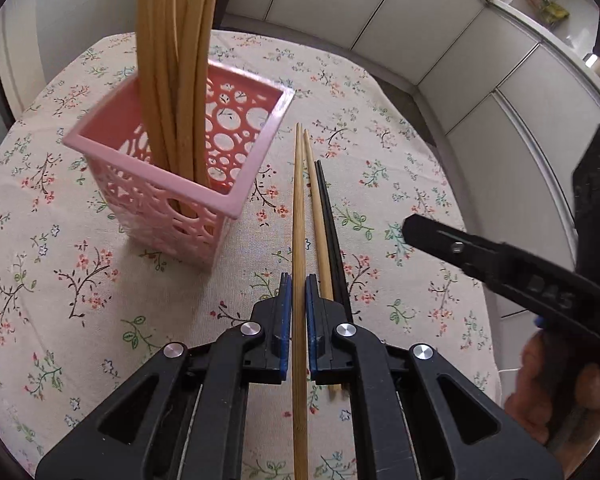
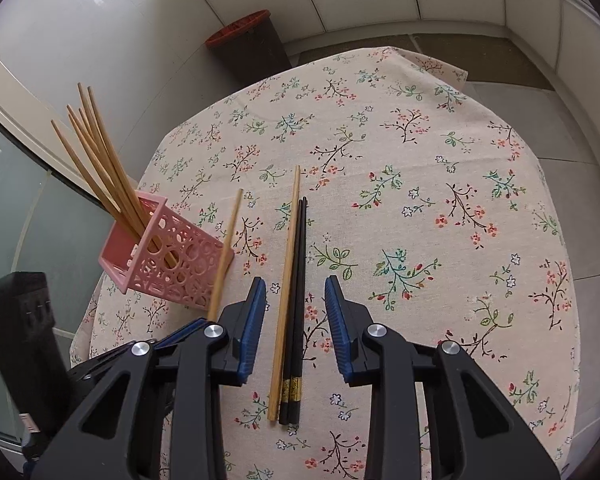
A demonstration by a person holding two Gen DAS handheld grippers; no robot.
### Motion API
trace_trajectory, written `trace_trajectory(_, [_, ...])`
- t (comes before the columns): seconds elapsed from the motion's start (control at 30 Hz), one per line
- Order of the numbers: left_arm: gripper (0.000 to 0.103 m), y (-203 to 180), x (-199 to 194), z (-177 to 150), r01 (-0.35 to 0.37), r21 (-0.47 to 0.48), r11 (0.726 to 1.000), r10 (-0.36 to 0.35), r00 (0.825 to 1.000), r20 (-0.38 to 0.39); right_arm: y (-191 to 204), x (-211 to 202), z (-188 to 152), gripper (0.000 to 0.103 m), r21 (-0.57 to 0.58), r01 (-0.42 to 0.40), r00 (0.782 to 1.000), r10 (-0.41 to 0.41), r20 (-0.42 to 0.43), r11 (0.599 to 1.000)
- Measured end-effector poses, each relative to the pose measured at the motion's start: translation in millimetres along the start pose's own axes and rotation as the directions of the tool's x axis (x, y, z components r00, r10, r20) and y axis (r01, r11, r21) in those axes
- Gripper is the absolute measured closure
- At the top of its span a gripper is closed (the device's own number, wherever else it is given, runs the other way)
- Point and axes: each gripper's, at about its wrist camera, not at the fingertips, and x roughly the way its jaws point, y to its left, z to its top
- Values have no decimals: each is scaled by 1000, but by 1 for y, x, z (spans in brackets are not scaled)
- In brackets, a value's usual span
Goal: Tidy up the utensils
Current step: 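Grasp a wooden chopstick with the left tool while the right tool grasps another, then lift both wooden chopsticks and carry them above the pink basket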
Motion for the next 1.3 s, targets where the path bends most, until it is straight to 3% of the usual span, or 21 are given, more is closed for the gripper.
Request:
trace_trajectory(0.2, [97, -3, -66, 7, 94, 9, 996, -94, 986, 134, 23, 38, 2, 84, -57, -43, 995, 37, -98, 997])
trace_trajectory(0.3, [97, -5, -86, 10, 110, 29, 993, -114, 977, 181, 33, 54, 0, 85, -87, -4, 992, -6, -125, 996])
trace_trajectory(0.4, [97, 3, -94, 14, 135, 9, 991, -134, 972, 194, 36, 65, 0, 85, -101, 41, 989, -54, -135, 994])
trace_trajectory(0.47, [97, 13, -100, 14, 137, -1, 991, -134, 971, 199, 36, 67, 2, 91, -104, 65, 989, -78, -123, 992])
trace_trajectory(0.73, [97, 27, -117, 16, 157, -13, 988, -150, 963, 226, 37, 72, 8, 90, -126, 109, 986, -124, -114, 986])
trace_trajectory(0.9, [97, 30, -125, 19, 158, -8, 987, -150, 956, 253, 49, 84, 15, 90, -193, 170, 975, -193, -110, 966])
trace_trajectory(1.07, [97, 32, -133, 21, 155, 22, 988, -155, 946, 286, 55, 89, 23, 93, -232, 202, 969, -229, -97, 952])
trace_trajectory(1.13, [97, 31, -135, 22, 146, 39, 988, -151, 941, 304, 53, 87, 20, 95, -223, 180, 974, -206, -98, 958])
trace_trajectory(1.23, [97, 35, -136, 25, 153, 47, 987, -160, 933, 323, 54, 50, 26, 96, -162, 139, 990, -139, 13, 977])
trace_trajectory(1.3, [97, 38, -137, 26, 159, 47, 986, -165, 926, 338, 58, 18, 34, 96, -141, 96, 990, -80, 115, 985])
